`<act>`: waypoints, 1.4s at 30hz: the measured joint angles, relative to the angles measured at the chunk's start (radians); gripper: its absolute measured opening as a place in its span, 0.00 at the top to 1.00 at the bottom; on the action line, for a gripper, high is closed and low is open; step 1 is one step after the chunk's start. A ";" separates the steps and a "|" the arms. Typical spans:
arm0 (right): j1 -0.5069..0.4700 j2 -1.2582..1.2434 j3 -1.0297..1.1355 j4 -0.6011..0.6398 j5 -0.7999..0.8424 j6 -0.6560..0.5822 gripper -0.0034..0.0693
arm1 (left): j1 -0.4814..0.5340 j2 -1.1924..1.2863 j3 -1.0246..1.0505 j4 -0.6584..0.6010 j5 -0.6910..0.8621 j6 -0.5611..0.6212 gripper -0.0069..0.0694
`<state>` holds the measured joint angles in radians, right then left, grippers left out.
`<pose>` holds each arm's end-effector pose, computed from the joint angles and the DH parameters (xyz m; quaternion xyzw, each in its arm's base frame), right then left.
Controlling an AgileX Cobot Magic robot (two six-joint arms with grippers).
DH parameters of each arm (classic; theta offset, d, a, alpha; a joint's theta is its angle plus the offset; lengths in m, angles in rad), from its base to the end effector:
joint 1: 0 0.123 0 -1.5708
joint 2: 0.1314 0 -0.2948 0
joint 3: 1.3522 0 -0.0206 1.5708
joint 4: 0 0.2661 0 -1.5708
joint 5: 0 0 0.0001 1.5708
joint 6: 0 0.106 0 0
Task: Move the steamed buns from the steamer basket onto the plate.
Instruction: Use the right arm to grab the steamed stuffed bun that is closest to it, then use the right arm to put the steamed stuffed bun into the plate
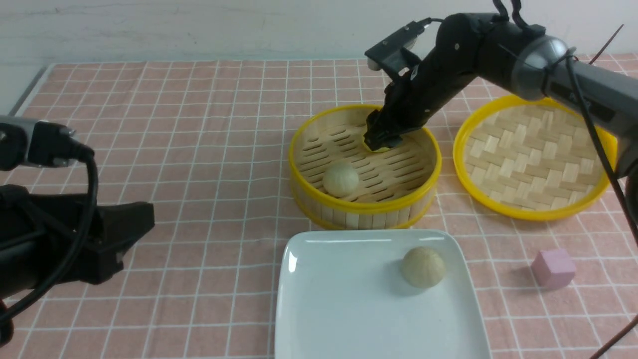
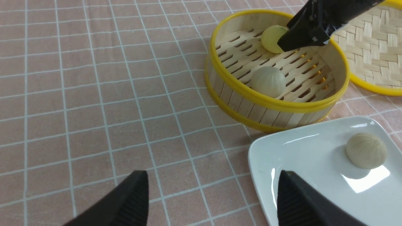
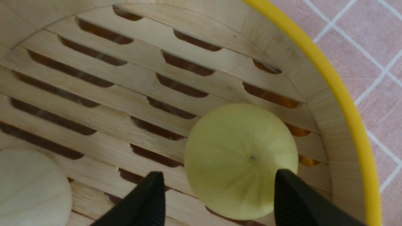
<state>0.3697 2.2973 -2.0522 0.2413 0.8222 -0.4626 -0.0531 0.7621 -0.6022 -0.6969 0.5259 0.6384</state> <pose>0.5046 0.2155 0.2084 -0.3357 0.8900 0.0947 0.2937 0.1685 -0.0432 0.3065 0.1113 0.8432 -0.1505 0.5040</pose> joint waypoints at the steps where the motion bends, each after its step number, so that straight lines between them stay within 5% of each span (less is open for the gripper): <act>1: 0.002 0.000 0.000 0.000 -0.015 0.000 0.32 | 0.000 0.000 0.000 0.000 0.008 0.000 0.20; 19: 0.002 0.035 -0.001 -0.014 -0.050 -0.001 0.52 | 0.000 0.000 0.000 0.000 0.033 0.000 0.23; 25: 0.002 -0.013 -0.007 -0.023 0.024 -0.016 0.93 | 0.000 0.000 0.000 0.000 0.033 0.000 0.30; 42: 0.003 -0.450 -0.010 0.114 0.420 -0.033 0.93 | 0.000 0.000 0.000 0.000 -0.038 0.010 0.39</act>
<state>0.3727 1.8469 -2.0619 0.3557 1.2425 -0.4952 -0.0531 0.7621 -0.6022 -0.6969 0.4881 0.6487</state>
